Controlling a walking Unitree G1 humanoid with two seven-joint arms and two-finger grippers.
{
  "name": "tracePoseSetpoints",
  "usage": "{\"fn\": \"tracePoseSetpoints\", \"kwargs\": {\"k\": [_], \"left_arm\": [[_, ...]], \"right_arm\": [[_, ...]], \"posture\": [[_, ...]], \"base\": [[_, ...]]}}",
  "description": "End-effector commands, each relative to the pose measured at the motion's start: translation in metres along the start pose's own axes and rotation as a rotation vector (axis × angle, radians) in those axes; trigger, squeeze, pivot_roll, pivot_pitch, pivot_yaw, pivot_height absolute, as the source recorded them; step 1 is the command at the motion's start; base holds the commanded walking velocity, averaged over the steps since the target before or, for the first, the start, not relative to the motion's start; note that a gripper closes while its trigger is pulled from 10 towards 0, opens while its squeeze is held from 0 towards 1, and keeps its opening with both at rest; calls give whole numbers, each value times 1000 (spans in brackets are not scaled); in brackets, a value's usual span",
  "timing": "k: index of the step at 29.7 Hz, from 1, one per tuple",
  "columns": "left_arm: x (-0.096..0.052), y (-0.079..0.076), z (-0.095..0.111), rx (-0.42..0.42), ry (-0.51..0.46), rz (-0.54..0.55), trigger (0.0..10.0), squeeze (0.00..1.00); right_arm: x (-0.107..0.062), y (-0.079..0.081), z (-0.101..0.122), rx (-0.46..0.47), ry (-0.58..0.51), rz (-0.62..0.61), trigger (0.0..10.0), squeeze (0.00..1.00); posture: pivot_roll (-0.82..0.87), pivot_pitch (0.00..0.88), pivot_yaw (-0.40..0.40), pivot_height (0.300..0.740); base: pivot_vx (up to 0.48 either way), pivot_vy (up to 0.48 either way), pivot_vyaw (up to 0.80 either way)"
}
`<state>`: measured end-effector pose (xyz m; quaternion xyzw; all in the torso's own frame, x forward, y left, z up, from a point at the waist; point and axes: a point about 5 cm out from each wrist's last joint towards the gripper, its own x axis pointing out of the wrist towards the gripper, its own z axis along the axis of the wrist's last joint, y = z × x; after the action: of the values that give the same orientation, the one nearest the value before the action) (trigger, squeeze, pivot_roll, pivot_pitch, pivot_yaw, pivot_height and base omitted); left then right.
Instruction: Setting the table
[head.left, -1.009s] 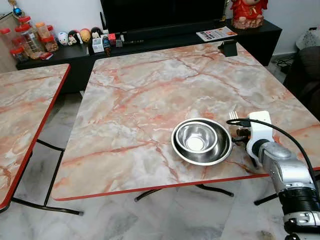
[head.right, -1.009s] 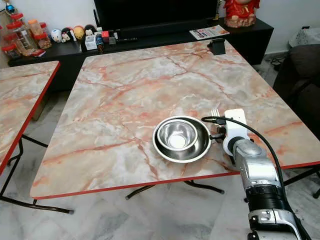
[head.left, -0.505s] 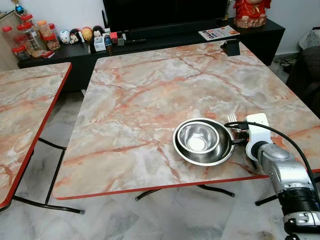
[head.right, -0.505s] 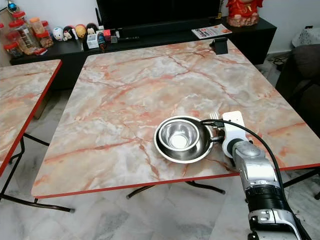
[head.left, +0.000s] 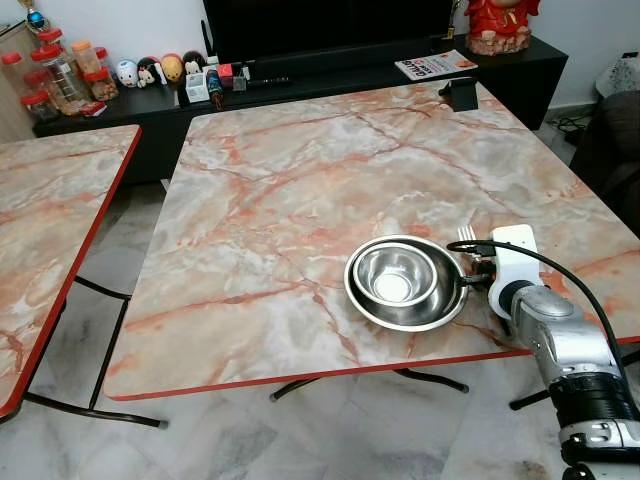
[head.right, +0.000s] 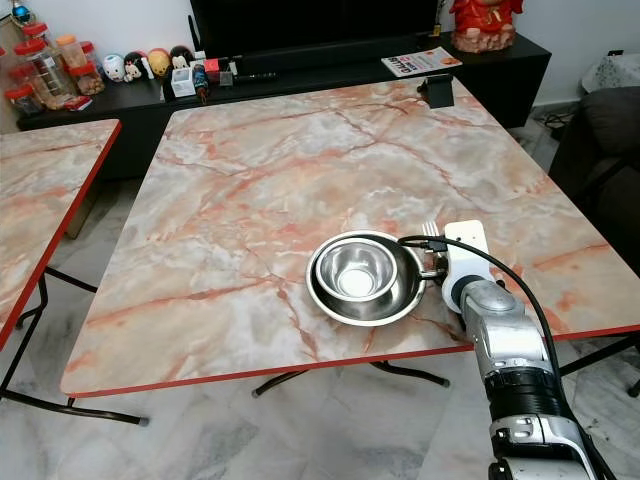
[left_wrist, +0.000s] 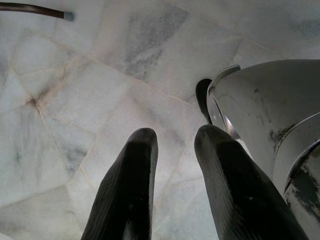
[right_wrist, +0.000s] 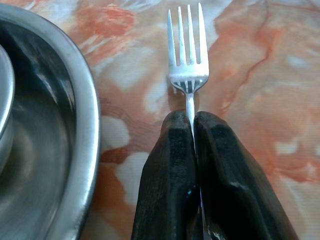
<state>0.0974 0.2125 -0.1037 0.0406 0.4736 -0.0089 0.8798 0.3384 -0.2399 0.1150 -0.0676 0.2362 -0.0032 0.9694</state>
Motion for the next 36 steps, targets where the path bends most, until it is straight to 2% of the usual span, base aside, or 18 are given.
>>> {"fn": "tracePoseSetpoints", "kwargs": {"k": [1,17,18,19,21,22,23,36], "left_arm": [[-3,5,-6,2,25,14,10000,0],[-3,5,-7,2,28,12,10000,0],[-3,5,-7,2,28,13,10000,0],[-3,5,-7,2,28,13,10000,0],[-3,5,-7,2,28,13,10000,0],[-3,5,-7,2,28,13,10000,0],[-3,5,-7,3,28,13,10000,0],[-3,6,-7,4,30,14,10000,0]], "right_arm": [[2,5,4,8,-14,13,10000,0],[4,6,1,19,-10,6,10000,0],[4,6,1,20,-11,6,10000,506],[4,6,1,21,-12,5,10000,506],[4,6,1,22,-13,5,10000,627],[5,6,1,21,-13,6,10000,878],[5,6,1,21,-14,6,10000,973],[5,7,1,16,-18,7,10000,949]], "posture": [[-130,55,95,736],[-131,56,95,736],[-131,56,95,736],[-131,56,95,736],[-131,56,95,736],[-131,56,95,736],[-129,58,96,736],[-127,58,96,736]], "base": [[0,0,0],[0,0,0],[0,0,0],[0,0,0],[0,0,0],[0,0,0],[0,0,0],[0,0,0]]}}
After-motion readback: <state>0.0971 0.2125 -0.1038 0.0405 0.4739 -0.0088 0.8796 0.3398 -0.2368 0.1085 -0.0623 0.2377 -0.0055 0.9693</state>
